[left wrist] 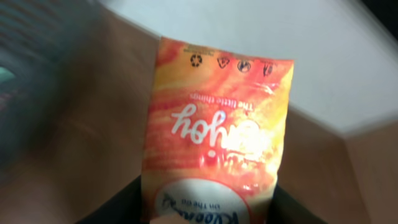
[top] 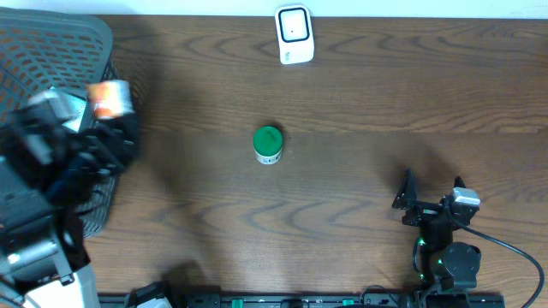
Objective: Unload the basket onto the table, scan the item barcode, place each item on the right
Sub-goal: 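Carry the orange packet past the scanner and place it left of the jar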
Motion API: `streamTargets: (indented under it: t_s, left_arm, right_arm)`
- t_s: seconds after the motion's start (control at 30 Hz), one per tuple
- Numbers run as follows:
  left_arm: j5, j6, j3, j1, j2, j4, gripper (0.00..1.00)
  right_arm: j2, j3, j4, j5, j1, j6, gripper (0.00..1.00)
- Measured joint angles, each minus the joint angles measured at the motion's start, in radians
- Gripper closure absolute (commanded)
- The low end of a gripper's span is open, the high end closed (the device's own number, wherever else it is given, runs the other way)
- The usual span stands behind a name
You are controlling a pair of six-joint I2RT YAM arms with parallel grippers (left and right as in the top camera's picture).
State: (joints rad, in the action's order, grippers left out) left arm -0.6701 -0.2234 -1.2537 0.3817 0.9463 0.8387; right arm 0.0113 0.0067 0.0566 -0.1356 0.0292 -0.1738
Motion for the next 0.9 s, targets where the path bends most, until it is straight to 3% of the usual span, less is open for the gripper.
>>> streamTargets:
  t_s: [0.17, 0.37, 0.7, 0.9]
  left_arm:
    - [0.150, -0.047, 0.002, -0.261, 0.053, 0.073, 0.50]
    - [0.417, -0.171, 0.044, -0.529, 0.203, 0.047, 0.50]
    - [0.689, -0.442, 0.055, -0.710, 0.625, -0.043, 0.51]
    - [0.724, -0.763, 0.058, -0.743, 0.842, -0.042, 0.51]
  right_arm:
    - [0.000, 0.000, 0.000, 0.000, 0.000, 0.000, 0.01]
    - [0.000, 0.000, 0.000, 0.000, 0.000, 0.000, 0.01]
    - [0.000, 0.000, 0.000, 0.000, 0.000, 0.000, 0.01]
    - [0.000, 0.000, 0.000, 0.000, 0.000, 0.000, 0.01]
